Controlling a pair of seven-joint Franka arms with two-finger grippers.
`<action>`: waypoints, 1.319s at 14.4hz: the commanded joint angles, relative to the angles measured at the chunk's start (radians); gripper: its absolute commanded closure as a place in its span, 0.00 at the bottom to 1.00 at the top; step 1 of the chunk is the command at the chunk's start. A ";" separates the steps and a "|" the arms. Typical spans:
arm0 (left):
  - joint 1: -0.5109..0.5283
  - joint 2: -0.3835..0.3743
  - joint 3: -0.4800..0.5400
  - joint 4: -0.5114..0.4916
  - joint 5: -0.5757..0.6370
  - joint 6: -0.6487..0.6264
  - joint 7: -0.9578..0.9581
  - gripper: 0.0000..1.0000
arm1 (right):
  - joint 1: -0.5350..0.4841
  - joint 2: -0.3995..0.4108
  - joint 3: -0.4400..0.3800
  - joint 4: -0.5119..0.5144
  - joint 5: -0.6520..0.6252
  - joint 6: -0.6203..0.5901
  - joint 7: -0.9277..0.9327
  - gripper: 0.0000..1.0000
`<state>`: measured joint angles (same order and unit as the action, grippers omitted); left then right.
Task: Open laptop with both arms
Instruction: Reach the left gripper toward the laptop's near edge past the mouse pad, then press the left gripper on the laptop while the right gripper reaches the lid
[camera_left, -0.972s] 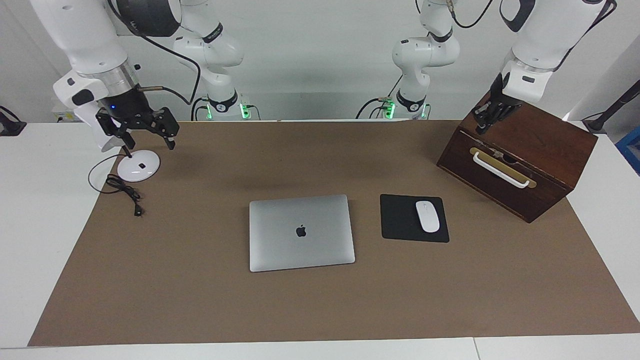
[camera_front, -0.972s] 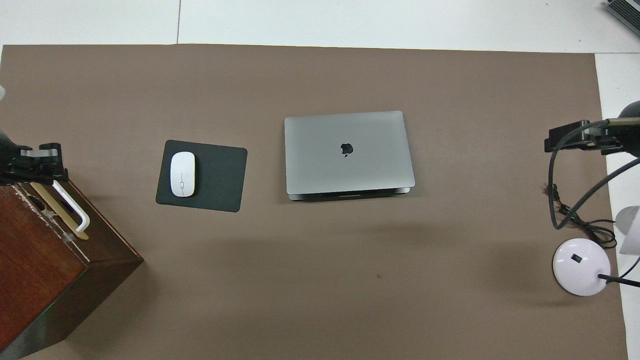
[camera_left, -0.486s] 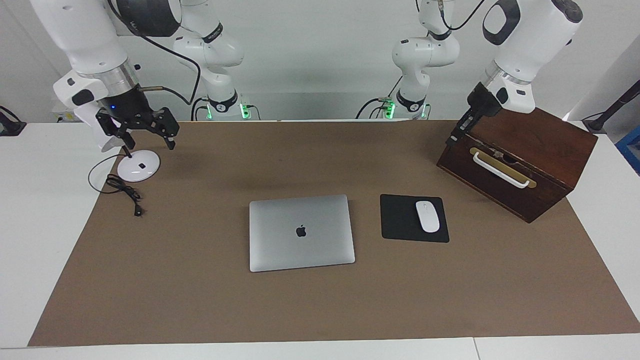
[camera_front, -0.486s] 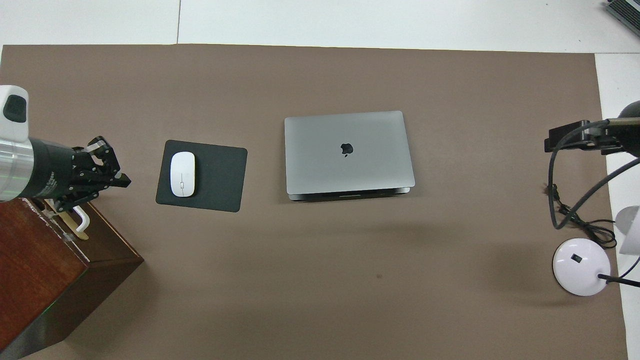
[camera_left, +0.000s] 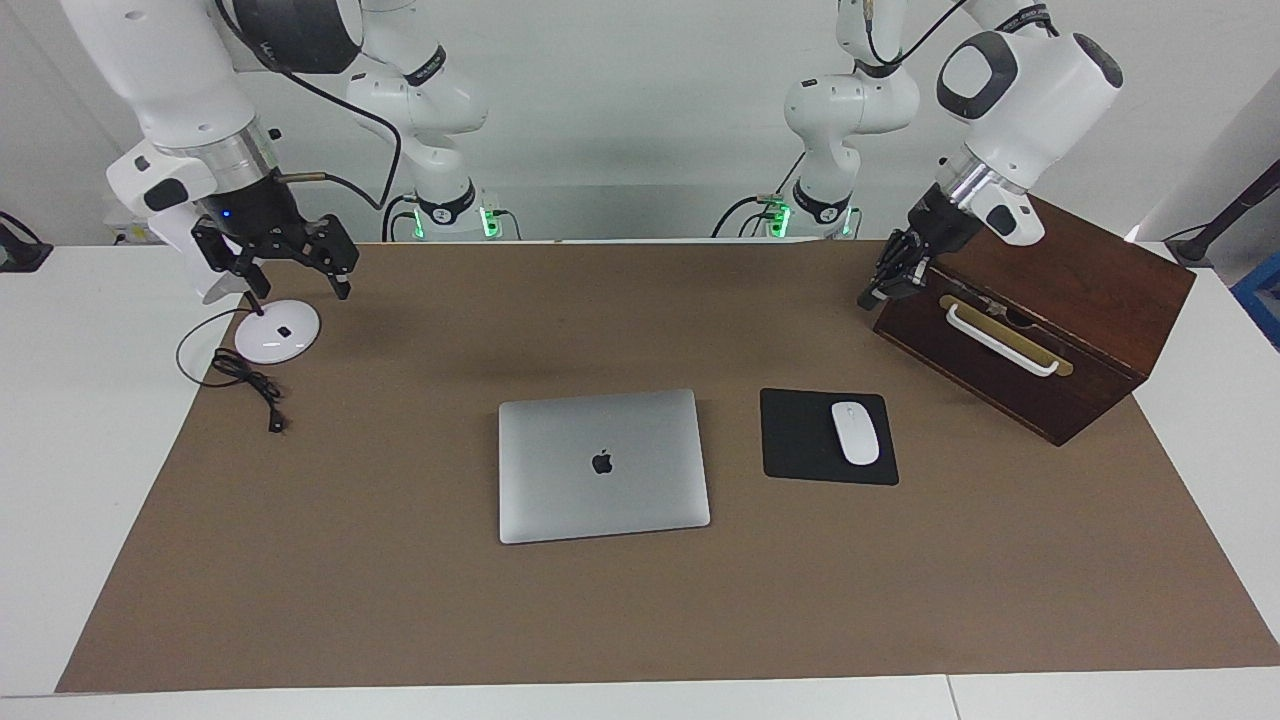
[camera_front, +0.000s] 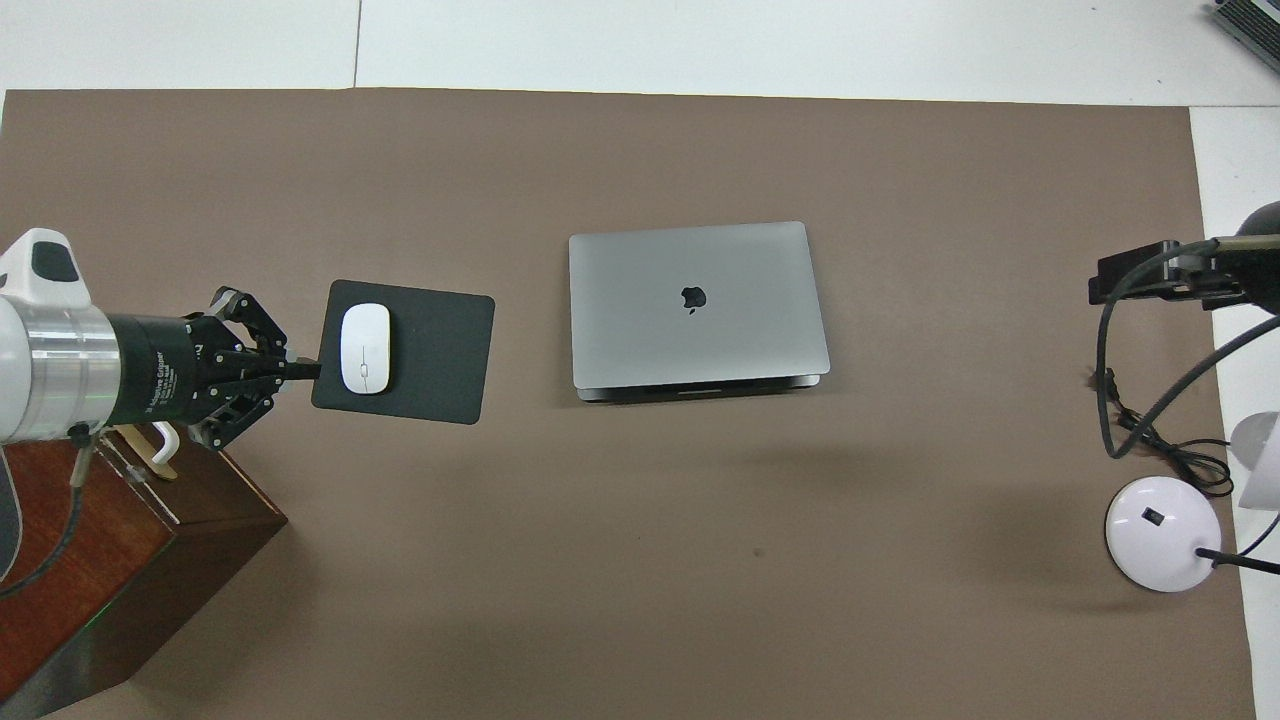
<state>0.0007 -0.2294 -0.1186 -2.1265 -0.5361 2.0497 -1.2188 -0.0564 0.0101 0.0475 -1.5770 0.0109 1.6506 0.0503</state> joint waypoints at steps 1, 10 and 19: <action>-0.040 -0.039 0.005 -0.084 -0.066 0.105 -0.180 1.00 | -0.016 -0.012 0.011 -0.012 0.015 0.005 -0.024 0.00; -0.144 0.028 0.005 -0.299 -0.617 0.378 -0.327 1.00 | -0.003 -0.013 0.017 -0.012 0.015 0.006 -0.023 0.00; -0.205 0.218 0.005 -0.319 -1.101 0.408 0.145 1.00 | 0.090 -0.027 0.023 -0.031 0.004 0.023 -0.070 0.00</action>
<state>-0.2052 -0.0708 -0.1214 -2.4419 -1.5074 2.4954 -1.2500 0.0091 0.0098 0.0699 -1.5771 0.0109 1.6528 0.0165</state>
